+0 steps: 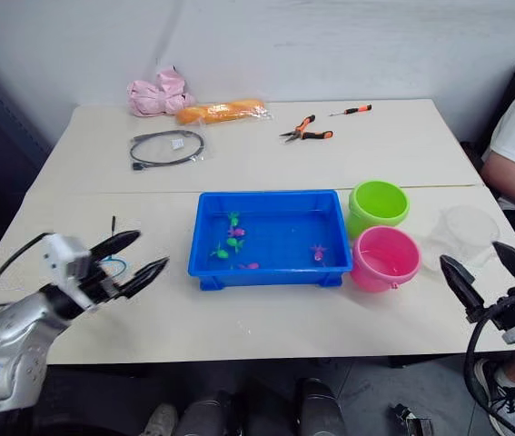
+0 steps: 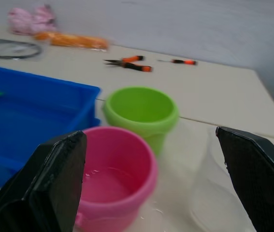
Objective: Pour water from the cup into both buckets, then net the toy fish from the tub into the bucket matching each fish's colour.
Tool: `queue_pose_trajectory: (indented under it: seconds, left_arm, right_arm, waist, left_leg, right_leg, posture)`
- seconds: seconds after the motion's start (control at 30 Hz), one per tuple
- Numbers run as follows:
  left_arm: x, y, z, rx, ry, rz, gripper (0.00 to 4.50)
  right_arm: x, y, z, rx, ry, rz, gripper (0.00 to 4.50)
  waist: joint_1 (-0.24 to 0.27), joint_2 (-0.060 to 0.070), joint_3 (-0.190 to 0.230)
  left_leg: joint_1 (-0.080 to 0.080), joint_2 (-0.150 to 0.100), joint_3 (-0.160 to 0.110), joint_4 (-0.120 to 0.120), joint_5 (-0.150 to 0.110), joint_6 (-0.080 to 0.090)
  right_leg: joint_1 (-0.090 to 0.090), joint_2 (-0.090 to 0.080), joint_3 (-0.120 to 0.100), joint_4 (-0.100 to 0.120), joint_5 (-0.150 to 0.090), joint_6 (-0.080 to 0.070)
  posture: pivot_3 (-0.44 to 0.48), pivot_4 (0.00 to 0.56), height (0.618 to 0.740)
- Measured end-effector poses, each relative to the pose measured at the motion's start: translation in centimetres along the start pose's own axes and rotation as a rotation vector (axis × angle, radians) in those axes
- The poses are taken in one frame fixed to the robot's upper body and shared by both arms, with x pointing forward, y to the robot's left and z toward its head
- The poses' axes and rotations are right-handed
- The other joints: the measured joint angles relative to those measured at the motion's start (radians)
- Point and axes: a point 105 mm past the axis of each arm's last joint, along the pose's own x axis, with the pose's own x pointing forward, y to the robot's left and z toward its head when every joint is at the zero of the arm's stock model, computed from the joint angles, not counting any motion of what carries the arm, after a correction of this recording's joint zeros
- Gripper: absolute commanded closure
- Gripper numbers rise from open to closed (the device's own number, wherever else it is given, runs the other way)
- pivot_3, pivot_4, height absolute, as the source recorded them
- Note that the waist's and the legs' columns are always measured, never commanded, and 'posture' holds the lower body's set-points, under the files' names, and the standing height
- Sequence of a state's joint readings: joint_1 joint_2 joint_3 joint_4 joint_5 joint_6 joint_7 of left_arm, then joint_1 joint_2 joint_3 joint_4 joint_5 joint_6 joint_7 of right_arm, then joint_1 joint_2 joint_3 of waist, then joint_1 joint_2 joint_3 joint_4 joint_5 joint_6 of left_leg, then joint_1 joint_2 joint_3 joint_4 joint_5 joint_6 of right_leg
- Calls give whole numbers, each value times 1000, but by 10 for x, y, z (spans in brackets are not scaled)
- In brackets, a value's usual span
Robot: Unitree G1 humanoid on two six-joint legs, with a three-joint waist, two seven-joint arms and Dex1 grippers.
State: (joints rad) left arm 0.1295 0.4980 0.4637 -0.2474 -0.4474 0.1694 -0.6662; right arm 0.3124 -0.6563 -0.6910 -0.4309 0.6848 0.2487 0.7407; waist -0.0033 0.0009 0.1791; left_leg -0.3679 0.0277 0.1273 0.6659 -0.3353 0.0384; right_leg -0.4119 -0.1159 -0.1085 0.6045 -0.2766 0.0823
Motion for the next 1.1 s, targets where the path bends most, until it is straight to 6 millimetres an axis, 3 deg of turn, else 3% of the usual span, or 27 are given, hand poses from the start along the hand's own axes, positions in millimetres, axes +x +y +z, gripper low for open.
queue_pose_trajectory:
  seconds: [0.13,0.17,0.3,0.4,0.57,0.7,0.77,0.83,0.9,1.1]
  left_arm:
    - [-52,28,-28,-16,98,255,0]
    - [-74,34,-43,-36,155,334,0]
    - [-137,44,-78,-107,307,570,0]
    - [-152,45,-81,-127,319,655,0]
    - [-128,52,-60,-122,257,685,0]
    - [-71,67,-33,-97,221,629,0]
    - [-36,79,-20,-131,240,642,0]
    - [-14,80,-14,-140,267,612,0]
    - [11,81,-19,-144,335,583,0]
    - [45,84,-59,-201,520,564,0]
  right_arm:
    - [12,32,9,-77,-73,261,34]
    - [15,39,9,-71,-84,309,34]
    - [22,60,3,-48,-105,430,34]
    - [25,71,5,-57,-165,487,34]
    - [23,74,1,-63,-202,526,34]
    - [26,78,9,-111,-259,563,34]
    - [31,89,11,-118,-284,609,34]
    - [34,97,14,-119,-298,637,34]
    - [39,106,16,-90,-295,661,34]
    - [51,117,21,-45,-277,684,34]
  waist:
    - [6,-3,-1]
    - [5,-3,-2]
    - [6,-8,-1]
    - [22,-9,-1]
    - [31,-10,-2]
    - [28,-9,-2]
    - [28,-10,-2]
    - [25,-9,-2]
    - [18,-9,-2]
    - [17,-11,-2]
  left_leg:
    - [0,1,-1,0,-2,0]
    - [0,1,-1,0,-3,0]
    - [-1,2,-1,0,-5,0]
    - [-1,1,-2,1,-7,-4]
    - [-2,1,-3,0,-7,-4]
    - [0,1,-3,0,-5,-5]
    - [-1,1,-3,1,-1,-6]
    - [0,1,-2,1,0,-8]
    - [0,1,0,0,0,-10]
    - [-1,2,1,2,1,-9]
  right_leg:
    - [0,-1,-2,-2,-1,-1]
    - [0,-1,-2,-2,-1,-2]
    - [0,-2,-4,-4,-2,-3]
    - [0,-4,-5,-4,-1,-3]
    - [0,-5,-6,-4,-1,-4]
    - [0,-4,-7,-1,-1,-5]
    - [0,-4,-7,1,-1,-5]
    - [0,-3,-7,4,-1,-4]
    - [0,-1,-7,6,-1,-4]
    - [-1,1,-7,7,-1,-4]
  posture:
    - [0,150,740]
    - [0,150,740]
    - [0,150,740]
    - [0,150,740]
    - [0,150,740]
    - [0,150,740]
    - [0,150,740]
    - [0,150,740]
    - [0,150,740]
    - [0,150,740]
